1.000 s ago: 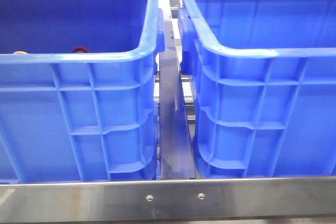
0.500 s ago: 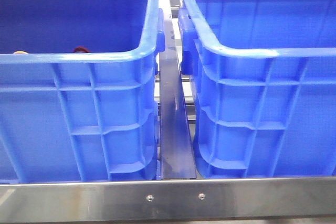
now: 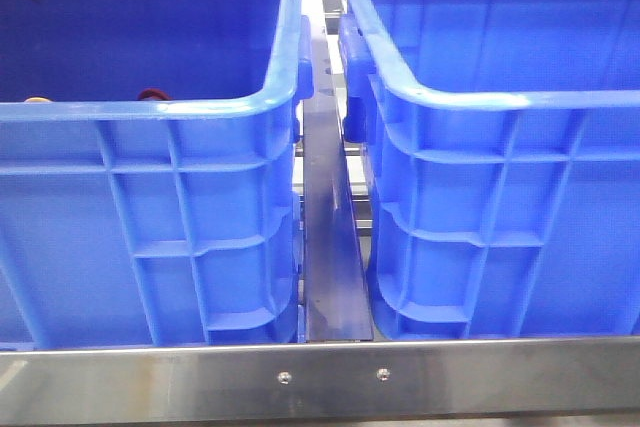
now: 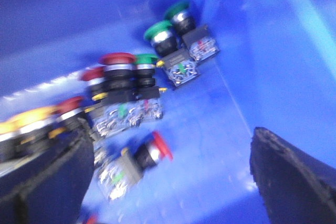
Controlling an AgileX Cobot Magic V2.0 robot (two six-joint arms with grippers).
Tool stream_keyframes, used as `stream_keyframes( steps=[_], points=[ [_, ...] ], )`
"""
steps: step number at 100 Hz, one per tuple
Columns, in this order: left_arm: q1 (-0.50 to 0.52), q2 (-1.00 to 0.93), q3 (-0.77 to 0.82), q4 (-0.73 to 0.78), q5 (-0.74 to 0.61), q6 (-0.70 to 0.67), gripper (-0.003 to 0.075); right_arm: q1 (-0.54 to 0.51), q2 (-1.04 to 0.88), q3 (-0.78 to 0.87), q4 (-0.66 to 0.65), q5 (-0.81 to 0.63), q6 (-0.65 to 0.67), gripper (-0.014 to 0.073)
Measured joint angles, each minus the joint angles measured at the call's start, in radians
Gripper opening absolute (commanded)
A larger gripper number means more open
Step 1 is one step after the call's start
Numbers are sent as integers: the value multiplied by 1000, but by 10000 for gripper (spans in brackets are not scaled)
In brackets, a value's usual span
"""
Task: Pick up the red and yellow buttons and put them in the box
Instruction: 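Lower the left gripper into the button bin toward a red button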
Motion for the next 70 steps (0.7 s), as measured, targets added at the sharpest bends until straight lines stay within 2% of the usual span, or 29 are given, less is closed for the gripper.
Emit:
stream_keyframes(
  steps=[26,70],
  points=[
    [0,191,-115,60,24,-49,567,0,0,0,0,0,0,-105],
    [0,304,-123,145,33,-125,567,0,0,0,0,0,0,-105]
  ],
)
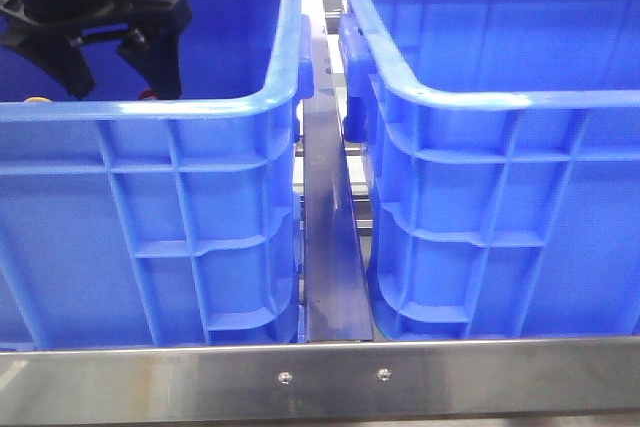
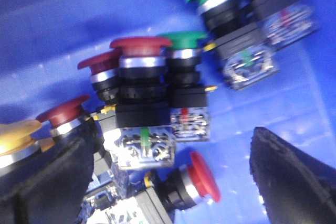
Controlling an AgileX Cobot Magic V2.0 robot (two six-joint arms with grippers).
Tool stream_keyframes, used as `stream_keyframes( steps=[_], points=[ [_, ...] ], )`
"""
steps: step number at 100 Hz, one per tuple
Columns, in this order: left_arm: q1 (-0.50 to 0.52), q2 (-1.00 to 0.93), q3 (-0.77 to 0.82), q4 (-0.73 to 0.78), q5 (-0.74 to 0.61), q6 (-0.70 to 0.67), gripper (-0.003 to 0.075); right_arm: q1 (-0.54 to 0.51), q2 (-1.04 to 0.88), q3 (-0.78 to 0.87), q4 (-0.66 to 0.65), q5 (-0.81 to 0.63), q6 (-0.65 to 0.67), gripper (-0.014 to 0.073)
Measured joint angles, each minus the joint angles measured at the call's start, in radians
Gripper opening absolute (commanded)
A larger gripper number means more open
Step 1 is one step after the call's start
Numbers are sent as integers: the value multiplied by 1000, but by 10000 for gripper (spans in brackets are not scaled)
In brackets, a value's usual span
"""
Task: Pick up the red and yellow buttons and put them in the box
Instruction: 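Lower the left gripper into the button bin toward a red button, then close the left gripper on the red button and lift it out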
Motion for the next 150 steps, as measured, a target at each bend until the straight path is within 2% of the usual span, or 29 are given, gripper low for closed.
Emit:
stream_keyframes(
  steps=[32,150],
  points=[
    [0,71,-1,29,-10,-27,566,0,0,0,0,0,0,-105],
    [26,77,-1,35,-76,-33,567,0,0,0,0,0,0,-105]
  ],
)
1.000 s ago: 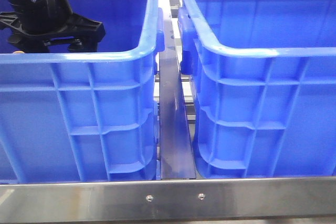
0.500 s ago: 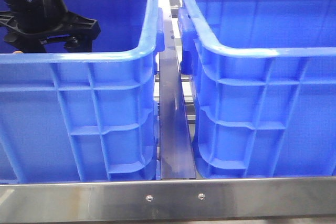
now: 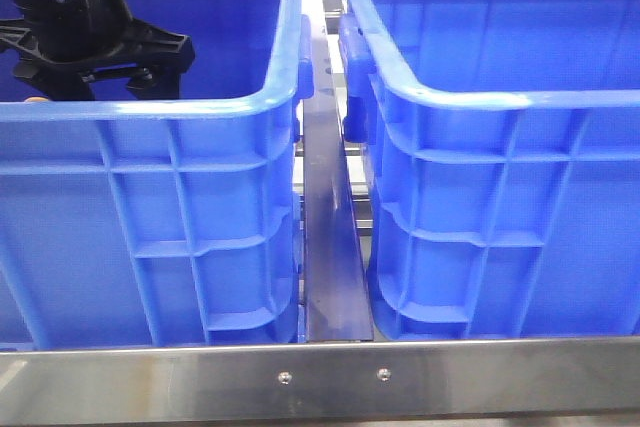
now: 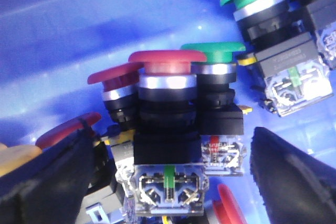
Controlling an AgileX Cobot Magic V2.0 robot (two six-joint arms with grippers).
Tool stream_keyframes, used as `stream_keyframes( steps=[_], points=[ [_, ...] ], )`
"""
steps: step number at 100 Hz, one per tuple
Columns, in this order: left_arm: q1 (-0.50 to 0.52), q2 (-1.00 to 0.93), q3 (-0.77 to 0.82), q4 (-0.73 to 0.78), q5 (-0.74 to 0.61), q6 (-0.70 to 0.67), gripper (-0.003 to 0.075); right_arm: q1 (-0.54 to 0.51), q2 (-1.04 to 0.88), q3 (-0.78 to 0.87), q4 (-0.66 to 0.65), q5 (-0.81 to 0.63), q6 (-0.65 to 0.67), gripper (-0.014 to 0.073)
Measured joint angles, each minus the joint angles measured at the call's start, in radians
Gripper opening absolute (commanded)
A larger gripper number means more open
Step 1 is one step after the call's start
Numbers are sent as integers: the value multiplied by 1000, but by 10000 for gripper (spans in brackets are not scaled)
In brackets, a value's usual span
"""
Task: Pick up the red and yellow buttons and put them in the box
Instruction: 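Close the left gripper on the red button and lift it out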
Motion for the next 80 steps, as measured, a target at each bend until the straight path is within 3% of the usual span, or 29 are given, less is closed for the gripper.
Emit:
stream_keyframes(
  steps=[62,71,80],
  points=[
    [0,45,0,0,6,-2,561,0,0,0,0,0,0,-105],
    [0,45,0,0,6,-2,494,0,0,0,0,0,0,-105],
    [0,45,0,0,10,-2,340,0,0,0,0,0,0,-105]
  ],
)
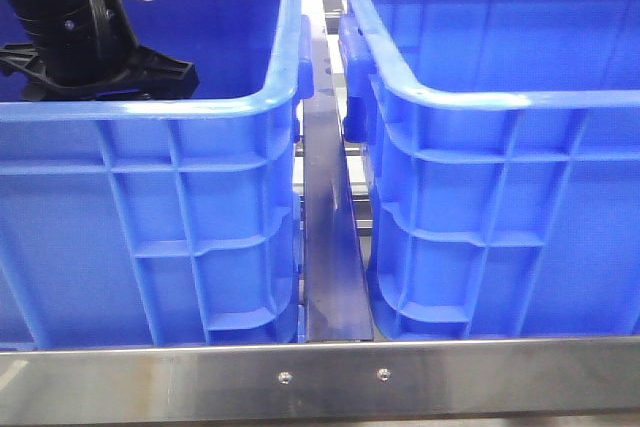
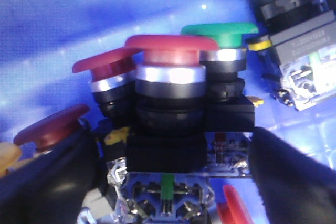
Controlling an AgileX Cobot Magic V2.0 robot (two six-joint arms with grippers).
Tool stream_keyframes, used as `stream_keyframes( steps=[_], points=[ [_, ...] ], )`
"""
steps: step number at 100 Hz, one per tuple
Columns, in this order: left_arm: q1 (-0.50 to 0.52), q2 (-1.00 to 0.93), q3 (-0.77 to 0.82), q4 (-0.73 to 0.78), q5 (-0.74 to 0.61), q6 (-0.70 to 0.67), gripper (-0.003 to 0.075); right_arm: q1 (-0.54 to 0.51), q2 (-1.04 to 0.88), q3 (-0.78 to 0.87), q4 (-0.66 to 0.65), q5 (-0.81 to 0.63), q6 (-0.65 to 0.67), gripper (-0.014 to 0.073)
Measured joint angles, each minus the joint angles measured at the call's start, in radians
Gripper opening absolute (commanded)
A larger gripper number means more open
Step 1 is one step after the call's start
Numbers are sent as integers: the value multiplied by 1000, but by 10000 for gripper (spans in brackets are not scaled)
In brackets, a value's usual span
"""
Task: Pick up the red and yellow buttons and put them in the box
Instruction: 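Close the left gripper on the red button and lift it out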
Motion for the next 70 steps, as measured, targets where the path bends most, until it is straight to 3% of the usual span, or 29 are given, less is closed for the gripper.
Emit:
stream_keyframes(
  steps=[18,51,70],
  points=[
    [0,-5,0,1,9,0,-17,0,0,0,0,0,0,-105],
    [0,-155,0,1,54,0,-19,0,0,0,0,0,0,-105],
    [-58,-299,2,5,116,9,-19,0,0,0,0,0,0,-105]
  ],
)
